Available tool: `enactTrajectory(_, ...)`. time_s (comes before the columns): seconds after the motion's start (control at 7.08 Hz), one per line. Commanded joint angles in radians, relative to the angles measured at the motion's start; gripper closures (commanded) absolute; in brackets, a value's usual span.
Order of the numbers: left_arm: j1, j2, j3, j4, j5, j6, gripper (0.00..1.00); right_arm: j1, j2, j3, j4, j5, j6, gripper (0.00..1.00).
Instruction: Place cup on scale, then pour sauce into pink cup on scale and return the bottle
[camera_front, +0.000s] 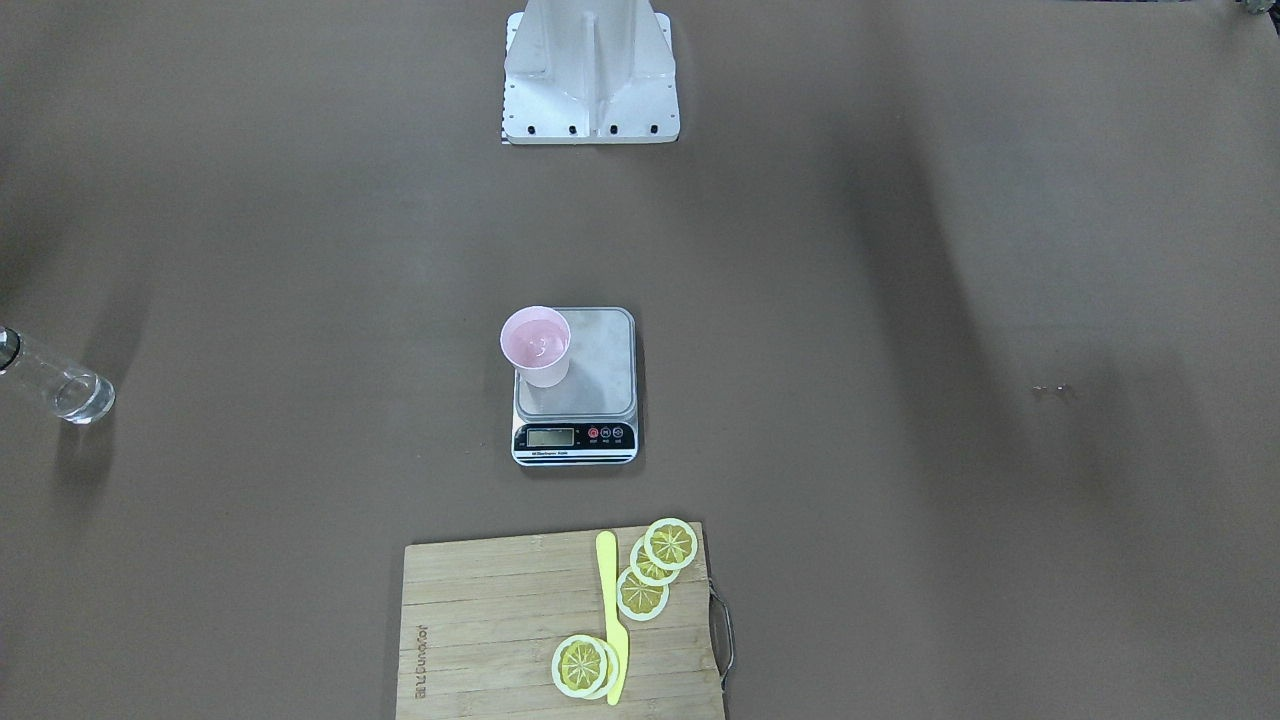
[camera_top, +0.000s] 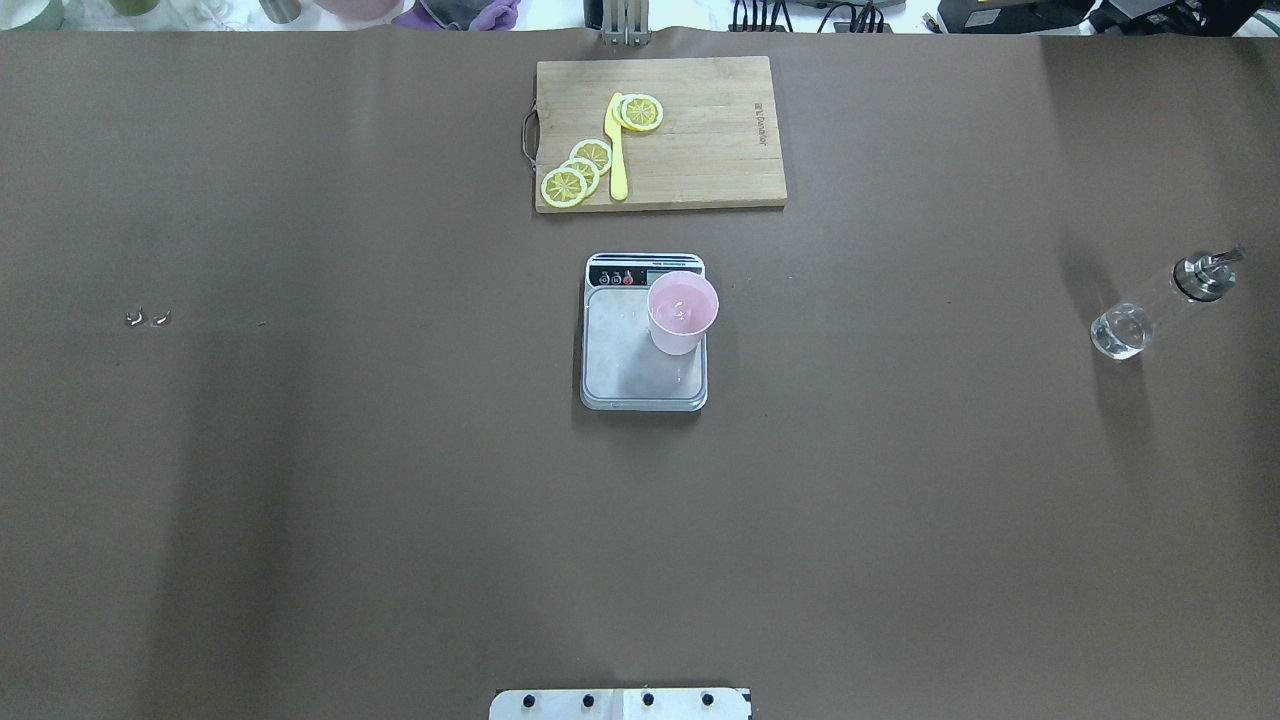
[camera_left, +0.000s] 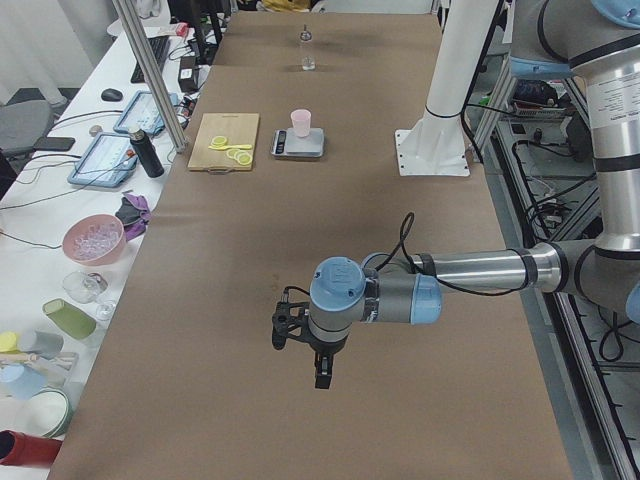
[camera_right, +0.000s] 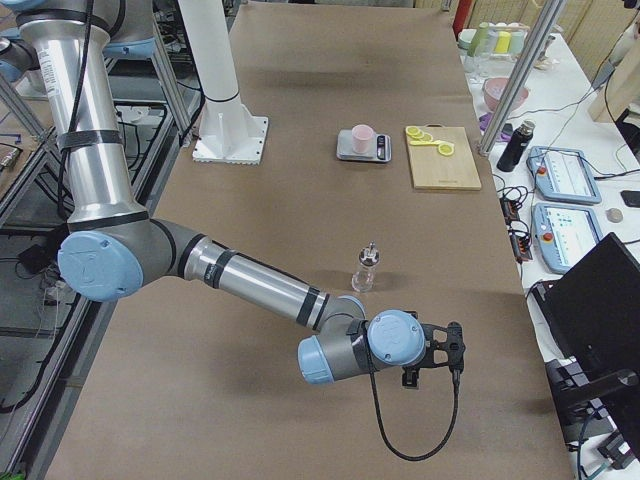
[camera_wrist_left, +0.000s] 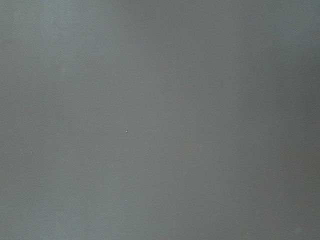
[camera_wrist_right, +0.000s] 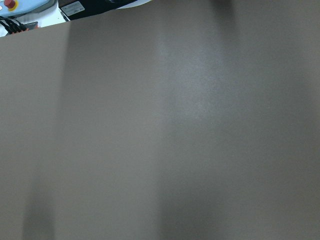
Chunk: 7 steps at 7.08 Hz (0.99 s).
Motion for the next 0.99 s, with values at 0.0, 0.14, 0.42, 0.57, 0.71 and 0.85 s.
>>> enactTrajectory(0.0,0.001,0.002,0.001,0.001,0.002,-0.003,0.00,0.013,0.037,0.018,-0.104,-0.028,-0.027,0.00)
enactTrajectory(0.14,0.001,0.002,0.001,0.002,0.003,-0.006,0.00,0.013,0.034,0.051,-0.107,-0.043,-0.027,0.00)
enactTrajectory(0.42,0.001,0.002,0.003,0.002,0.039,-0.006,0.00,-0.002,-0.007,0.134,-0.109,-0.093,-0.006,0.00)
enactTrajectory(0.57,0.001,0.002,0.006,0.002,0.039,-0.006,0.00,-0.022,-0.079,0.288,-0.180,-0.110,0.026,0.00)
enactTrajectory(0.71,0.001,0.002,0.007,0.002,0.039,-0.006,0.00,-0.045,-0.151,0.487,-0.345,-0.155,0.027,0.00)
enactTrajectory(0.85,0.002,0.002,0.012,0.002,0.039,-0.006,0.00,-0.048,-0.175,0.562,-0.425,-0.193,0.014,0.00)
